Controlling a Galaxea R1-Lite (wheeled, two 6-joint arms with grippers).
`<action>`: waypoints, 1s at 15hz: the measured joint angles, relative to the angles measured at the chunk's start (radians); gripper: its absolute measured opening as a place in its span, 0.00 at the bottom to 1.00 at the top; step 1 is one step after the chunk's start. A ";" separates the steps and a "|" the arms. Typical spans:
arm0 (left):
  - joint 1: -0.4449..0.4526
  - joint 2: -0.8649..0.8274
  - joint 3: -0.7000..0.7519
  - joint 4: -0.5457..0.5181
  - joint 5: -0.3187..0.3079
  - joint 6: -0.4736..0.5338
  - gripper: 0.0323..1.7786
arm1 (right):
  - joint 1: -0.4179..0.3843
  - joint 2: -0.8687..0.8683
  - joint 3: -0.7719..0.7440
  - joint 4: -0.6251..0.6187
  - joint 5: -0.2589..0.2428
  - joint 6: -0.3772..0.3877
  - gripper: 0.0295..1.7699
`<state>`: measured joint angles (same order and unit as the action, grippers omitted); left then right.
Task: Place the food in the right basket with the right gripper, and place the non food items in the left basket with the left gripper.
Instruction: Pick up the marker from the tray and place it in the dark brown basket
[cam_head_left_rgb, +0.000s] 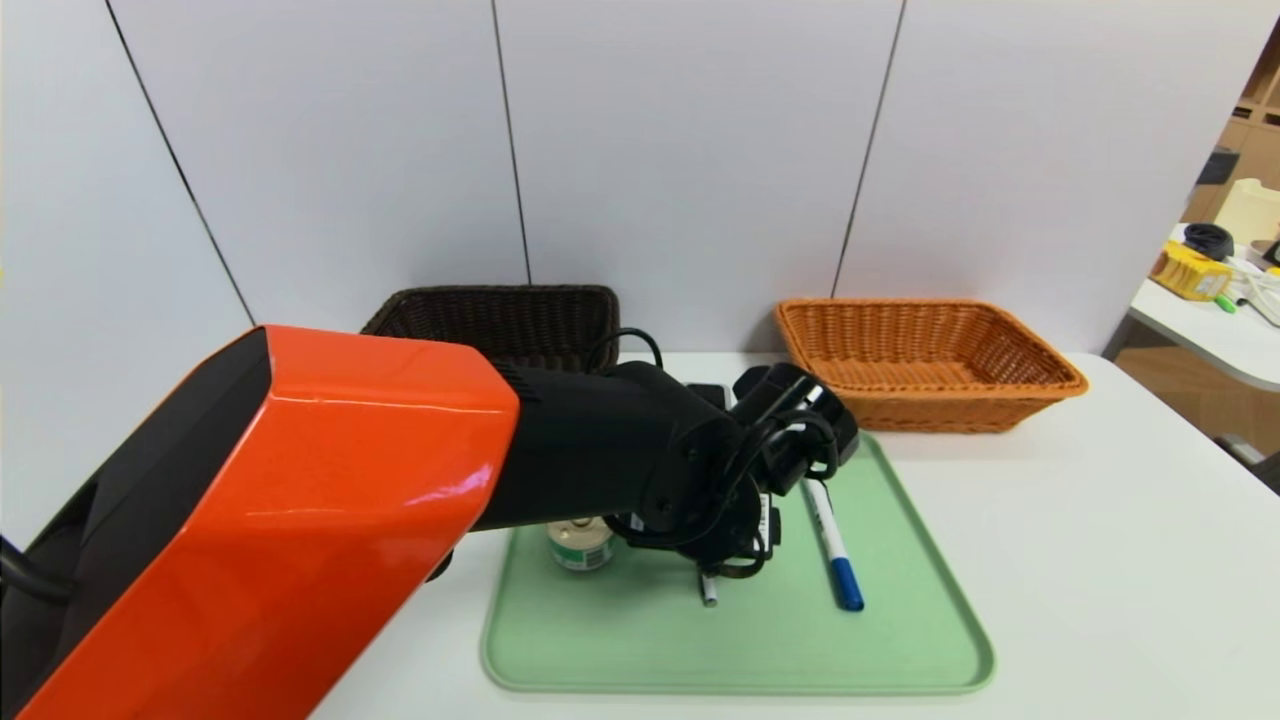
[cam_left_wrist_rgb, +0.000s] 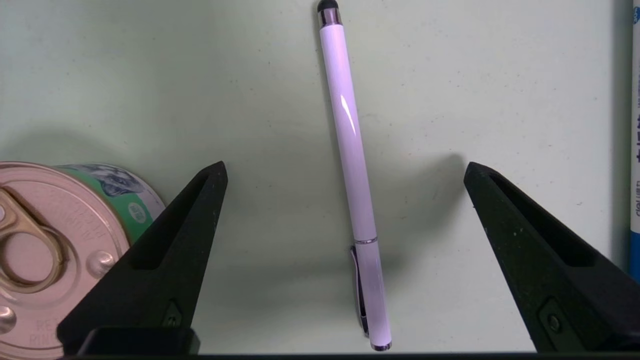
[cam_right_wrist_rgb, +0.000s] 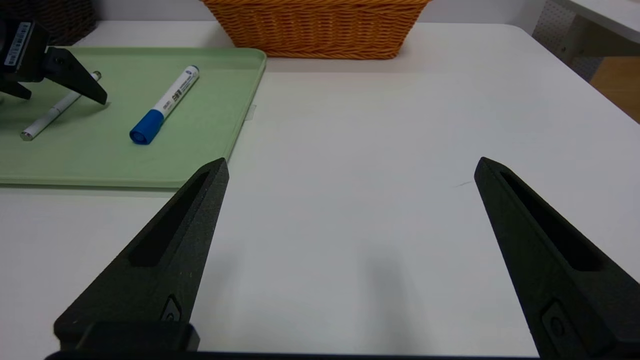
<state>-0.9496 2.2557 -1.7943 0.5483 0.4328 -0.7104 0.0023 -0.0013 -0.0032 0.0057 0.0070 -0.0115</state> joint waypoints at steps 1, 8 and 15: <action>0.000 0.000 0.000 0.000 -0.001 -0.008 0.95 | 0.000 0.000 0.000 0.000 0.000 0.000 0.96; -0.001 0.001 0.001 0.002 -0.002 -0.037 0.95 | 0.000 0.000 0.000 0.000 0.000 0.000 0.96; -0.001 0.007 0.004 0.008 -0.004 -0.031 0.83 | 0.000 0.000 0.000 0.000 0.000 0.000 0.96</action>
<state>-0.9506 2.2623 -1.7906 0.5566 0.4291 -0.7417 0.0028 -0.0013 -0.0032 0.0057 0.0072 -0.0119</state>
